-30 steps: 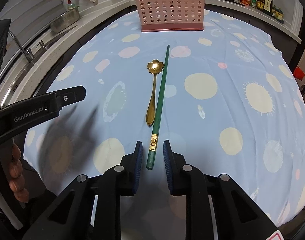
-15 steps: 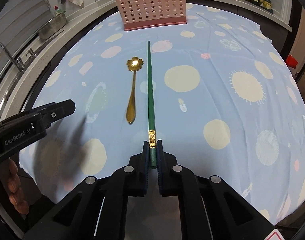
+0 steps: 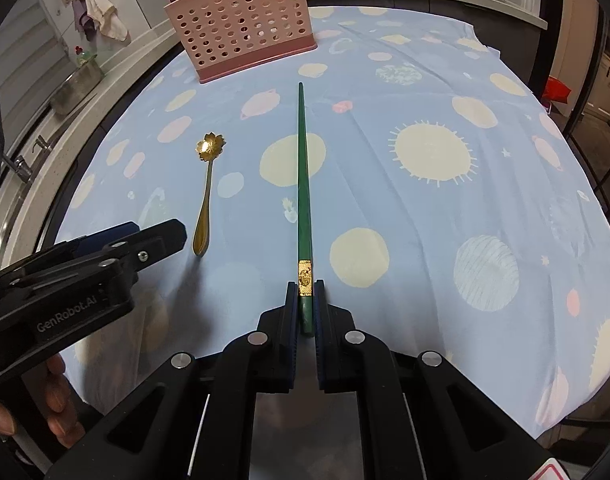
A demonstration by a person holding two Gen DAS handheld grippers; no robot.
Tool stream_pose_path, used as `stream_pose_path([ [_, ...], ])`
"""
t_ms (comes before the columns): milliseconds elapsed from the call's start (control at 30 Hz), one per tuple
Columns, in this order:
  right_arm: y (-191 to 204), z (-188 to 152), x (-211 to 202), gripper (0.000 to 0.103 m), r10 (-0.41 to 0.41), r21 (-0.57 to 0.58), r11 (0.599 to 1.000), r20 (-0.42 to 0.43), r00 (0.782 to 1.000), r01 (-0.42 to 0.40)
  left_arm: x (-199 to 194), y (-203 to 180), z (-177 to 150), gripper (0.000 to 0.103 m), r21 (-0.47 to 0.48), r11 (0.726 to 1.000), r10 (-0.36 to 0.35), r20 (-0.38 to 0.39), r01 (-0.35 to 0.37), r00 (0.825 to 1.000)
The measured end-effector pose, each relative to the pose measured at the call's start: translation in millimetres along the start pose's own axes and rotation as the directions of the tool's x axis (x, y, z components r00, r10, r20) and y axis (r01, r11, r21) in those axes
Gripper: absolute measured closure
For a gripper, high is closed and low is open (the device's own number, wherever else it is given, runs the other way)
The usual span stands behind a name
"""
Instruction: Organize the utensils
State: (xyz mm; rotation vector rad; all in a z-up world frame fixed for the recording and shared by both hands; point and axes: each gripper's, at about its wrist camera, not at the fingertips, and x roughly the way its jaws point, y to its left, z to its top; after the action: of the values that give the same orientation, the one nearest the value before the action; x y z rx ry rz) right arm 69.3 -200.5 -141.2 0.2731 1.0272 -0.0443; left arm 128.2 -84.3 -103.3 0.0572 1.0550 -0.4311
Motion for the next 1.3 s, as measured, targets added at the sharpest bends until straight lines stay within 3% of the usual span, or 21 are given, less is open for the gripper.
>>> stream_pose_path([
  [200, -1, 0, 0, 0.096, 0.007, 0.002, 1.000, -0.004, 1.000, -0.007, 16, -5, 3, 0.050, -0.005, 1.000, -0.008, -0.030, 0.008, 1.000],
  [300, -2, 0, 1, 0.096, 0.012, 0.003, 1.000, -0.006, 1.000, -0.012, 16, -6, 2, 0.057, 0.002, 1.000, 0.003, -0.021, -0.003, 1.000],
  [567, -2, 0, 2, 0.096, 0.021, 0.005, 1.000, -0.008, 1.000, -0.021, 14, -3, -3, 0.092, 0.020, 1.000, -0.004, -0.015, 0.005, 1.000],
  [933, 4, 6, -23, 0.096, 0.052, 0.007, 0.999, 0.045, 0.998, -0.053, -19, 13, -1, 0.093, -0.022, 1.000, -0.012, 0.047, 0.013, 0.999],
  [1300, 10, 39, -80, 0.096, 0.087, 0.011, 0.996, 0.186, 0.979, -0.090, -77, 25, 23, 0.097, -0.062, 0.998, 0.005, 0.178, 0.006, 0.984],
])
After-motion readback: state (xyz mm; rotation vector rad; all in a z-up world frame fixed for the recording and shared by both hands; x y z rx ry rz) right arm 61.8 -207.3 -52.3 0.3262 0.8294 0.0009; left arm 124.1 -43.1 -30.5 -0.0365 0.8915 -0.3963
